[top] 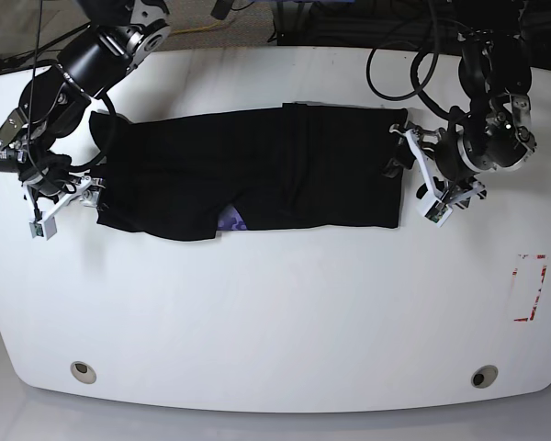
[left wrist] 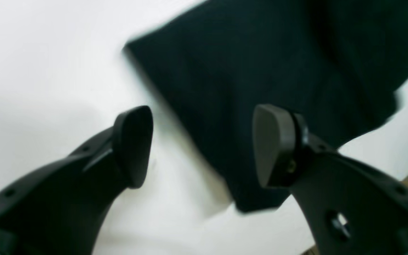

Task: Fold the T-shirt properly
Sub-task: 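Grasp the strip's end with the left gripper and fold it toward the right gripper, then grasp both strip ends and fold them inward toward each other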

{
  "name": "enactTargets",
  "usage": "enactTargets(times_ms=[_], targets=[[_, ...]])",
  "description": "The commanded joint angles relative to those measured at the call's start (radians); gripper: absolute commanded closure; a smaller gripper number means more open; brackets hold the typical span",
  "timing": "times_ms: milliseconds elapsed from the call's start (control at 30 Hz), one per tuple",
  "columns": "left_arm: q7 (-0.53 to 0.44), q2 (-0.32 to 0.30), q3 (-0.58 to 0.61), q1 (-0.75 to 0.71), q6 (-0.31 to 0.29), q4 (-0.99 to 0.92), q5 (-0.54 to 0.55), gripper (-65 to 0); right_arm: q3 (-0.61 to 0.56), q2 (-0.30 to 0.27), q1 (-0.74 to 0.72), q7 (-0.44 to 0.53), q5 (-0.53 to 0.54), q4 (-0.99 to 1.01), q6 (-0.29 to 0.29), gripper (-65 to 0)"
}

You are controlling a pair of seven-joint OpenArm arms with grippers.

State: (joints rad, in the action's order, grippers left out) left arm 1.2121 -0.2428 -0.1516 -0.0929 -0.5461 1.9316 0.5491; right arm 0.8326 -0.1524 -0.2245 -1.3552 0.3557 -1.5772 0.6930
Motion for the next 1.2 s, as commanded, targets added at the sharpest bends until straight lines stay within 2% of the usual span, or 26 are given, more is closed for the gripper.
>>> enactTargets(times_ms=[0,167,200,333,400,467,567,600,700,800,867,1033,1167], targets=[[-0.036,-0.003,-0.006,-0.011,-0.002,-0.019,0.013,-40.3,0.047,-0.042,-0.022,0.033,0.027,0.102,0.005,-56.3],[-0.154,-0.003,-0.006,-0.034,-0.002,-0.136,0.013,-39.4,0.067,-0.039,-0.016,0.075,0.029,0.228,0.005,-56.3],[-0.168,-0.002,-0.006,-0.034,-0.001,-0.160,0.013,-37.1,0.067,-0.036,-0.014,0.075,0.029,0.240,0.005,-56.3],[-0.203,0.000,-0.001,-0.032,-0.001,-0.231,0.013,-18.2,0.047,0.018,0.030,0.072,0.099,0.225,0.005,-56.1],[-0.216,0.000,-0.001,-0.029,-0.001,-0.261,0.013,-13.8,-0.011,0.040,0.053,0.073,0.145,0.212,0.005,-56.1],[-0.225,0.000,-0.001,-0.029,-0.001,-0.277,0.013,-13.3,-0.062,0.055,0.072,0.079,0.173,0.209,0.005,-56.0],[-0.225,0.000,-0.001,-0.026,0.004,-0.278,0.013,-13.3,-0.068,0.081,0.086,0.104,0.182,0.209,0.005,-55.0],[-0.225,0.000,0.001,-0.026,0.004,-0.278,0.012,-13.3,-0.069,0.087,0.089,0.119,0.181,0.209,0.005,-52.5],[-0.223,0.000,0.001,-0.026,0.005,-0.278,0.012,-13.3,-0.071,0.092,0.090,0.139,0.181,0.212,0.005,-38.7],[-0.223,0.000,0.001,-0.024,0.005,-0.278,0.012,-13.3,-0.071,0.089,0.090,0.142,0.182,0.209,0.005,-17.3],[-0.223,0.003,0.007,-0.023,0.008,-0.281,0.012,-13.5,-0.072,0.064,0.089,0.144,0.190,0.199,0.005,-1.4],[-0.225,0.027,0.106,0.028,0.083,-0.361,0.013,-17.4,-0.072,0.047,0.109,0.121,0.191,0.050,0.005,0.0],[-0.225,0.109,0.139,0.075,0.094,-0.447,0.013,-18.7,-0.072,0.050,0.122,0.043,0.191,-0.127,0.005,0.0]])
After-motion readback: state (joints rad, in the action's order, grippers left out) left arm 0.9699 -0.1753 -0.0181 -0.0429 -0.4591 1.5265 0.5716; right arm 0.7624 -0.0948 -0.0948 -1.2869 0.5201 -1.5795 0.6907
